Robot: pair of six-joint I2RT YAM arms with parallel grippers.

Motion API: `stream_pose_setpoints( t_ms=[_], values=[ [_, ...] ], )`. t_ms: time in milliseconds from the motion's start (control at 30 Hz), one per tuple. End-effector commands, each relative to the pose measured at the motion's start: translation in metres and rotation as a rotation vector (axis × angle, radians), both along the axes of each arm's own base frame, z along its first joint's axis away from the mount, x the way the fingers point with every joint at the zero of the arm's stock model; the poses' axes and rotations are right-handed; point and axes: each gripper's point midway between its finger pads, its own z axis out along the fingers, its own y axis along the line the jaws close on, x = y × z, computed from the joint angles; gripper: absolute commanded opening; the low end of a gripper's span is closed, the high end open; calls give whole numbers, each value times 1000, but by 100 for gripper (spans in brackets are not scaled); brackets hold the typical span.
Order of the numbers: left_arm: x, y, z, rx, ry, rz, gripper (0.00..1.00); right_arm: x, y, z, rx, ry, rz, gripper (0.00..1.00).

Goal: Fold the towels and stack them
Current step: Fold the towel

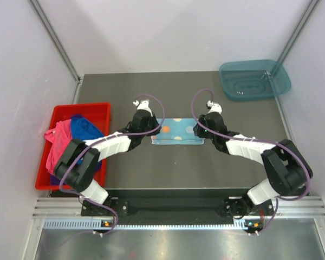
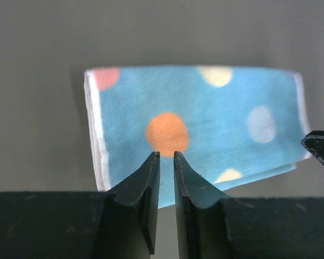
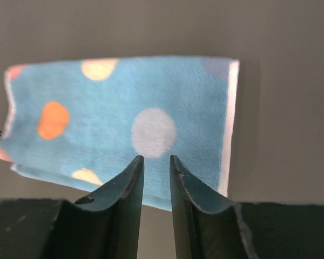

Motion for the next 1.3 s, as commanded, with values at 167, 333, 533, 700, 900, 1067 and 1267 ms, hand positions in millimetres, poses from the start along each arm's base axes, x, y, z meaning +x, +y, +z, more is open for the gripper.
stream_pose_setpoints(
  t_ms=[167,333,533,700,900,1067,1267],
  values=[
    [-24,-9,-48,11,96,-34,17,-19,3,-40,34,73,1,25],
    [-45,4,-75,32,161,-7,10,-36,-4,-61,28,124,1,25],
    [-50,13,-81,58,177,22,9,-40,-7,-64,28,129,-6,25],
    [-45,17,-67,86,158,37,9,-41,-24,-56,-6,125,-50,26],
    [-39,22,-31,116,103,38,13,-33,-46,-19,-4,71,-88,30],
    [-24,11,10,111,27,1,15,-13,-55,0,-54,65,-103,37],
    [-12,-28,29,35,10,-131,18,10,-49,-14,-71,132,-68,44]
  ],
)
